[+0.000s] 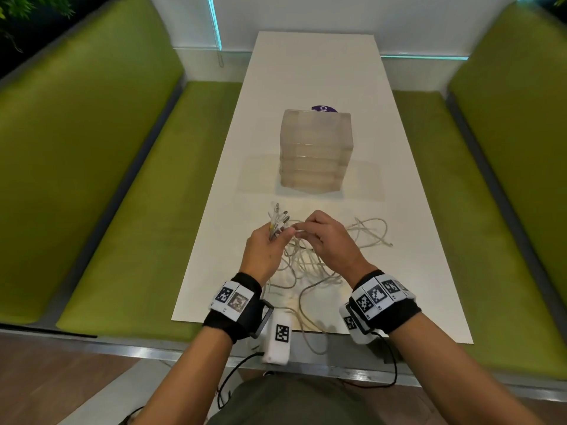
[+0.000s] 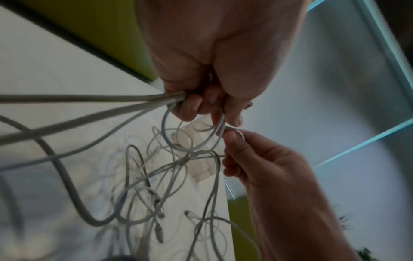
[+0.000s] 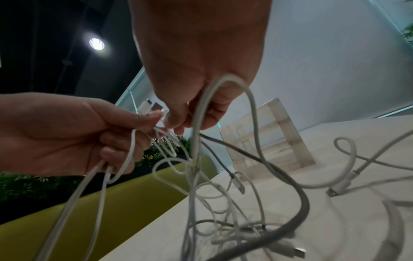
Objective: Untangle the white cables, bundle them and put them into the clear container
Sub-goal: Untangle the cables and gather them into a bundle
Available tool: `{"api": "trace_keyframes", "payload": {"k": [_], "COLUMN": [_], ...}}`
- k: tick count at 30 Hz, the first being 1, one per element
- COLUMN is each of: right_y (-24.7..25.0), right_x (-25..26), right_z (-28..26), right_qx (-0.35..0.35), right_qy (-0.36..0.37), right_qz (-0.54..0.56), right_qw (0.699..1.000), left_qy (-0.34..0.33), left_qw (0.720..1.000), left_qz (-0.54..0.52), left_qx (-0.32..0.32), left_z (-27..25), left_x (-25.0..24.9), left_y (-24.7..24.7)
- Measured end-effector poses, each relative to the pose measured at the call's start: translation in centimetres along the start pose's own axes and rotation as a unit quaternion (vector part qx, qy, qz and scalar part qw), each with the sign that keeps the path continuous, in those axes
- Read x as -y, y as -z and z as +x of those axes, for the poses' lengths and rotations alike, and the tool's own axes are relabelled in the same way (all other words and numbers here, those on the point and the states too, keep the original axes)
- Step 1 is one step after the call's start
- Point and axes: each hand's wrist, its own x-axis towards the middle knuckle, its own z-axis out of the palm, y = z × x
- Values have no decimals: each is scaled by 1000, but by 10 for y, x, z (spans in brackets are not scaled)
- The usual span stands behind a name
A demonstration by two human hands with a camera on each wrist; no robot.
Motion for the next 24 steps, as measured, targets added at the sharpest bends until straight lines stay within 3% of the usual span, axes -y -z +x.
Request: {"api": "trace_keyframes", "payload": {"k": [5,9,14,18,24], "right_y": [-6,-4,-6,-9,-18], "right_x": [2,7,7,-6,-22], "right_z": [-7,-7,-6,-3,13], "right_qx": [-15,19,29,32,22], "right_qy": [20,-75,-72,-68,-127], "right_qz": [-18,37,33,-66,-158], "right_qw": [1000,996,996,995,979], "left_qy": [49,89,109,84,16], "left_qw": [998,992,988,985,986], "left_qz": [-45,-90,-95,-153,-164], "left_qx": [-5,30,53,-4,-14], "left_z": [6,8,8,4,-6], "left_x": [-1,-7,-5,-11,-15], "left_y": [-3,-2,1,3,5]}}
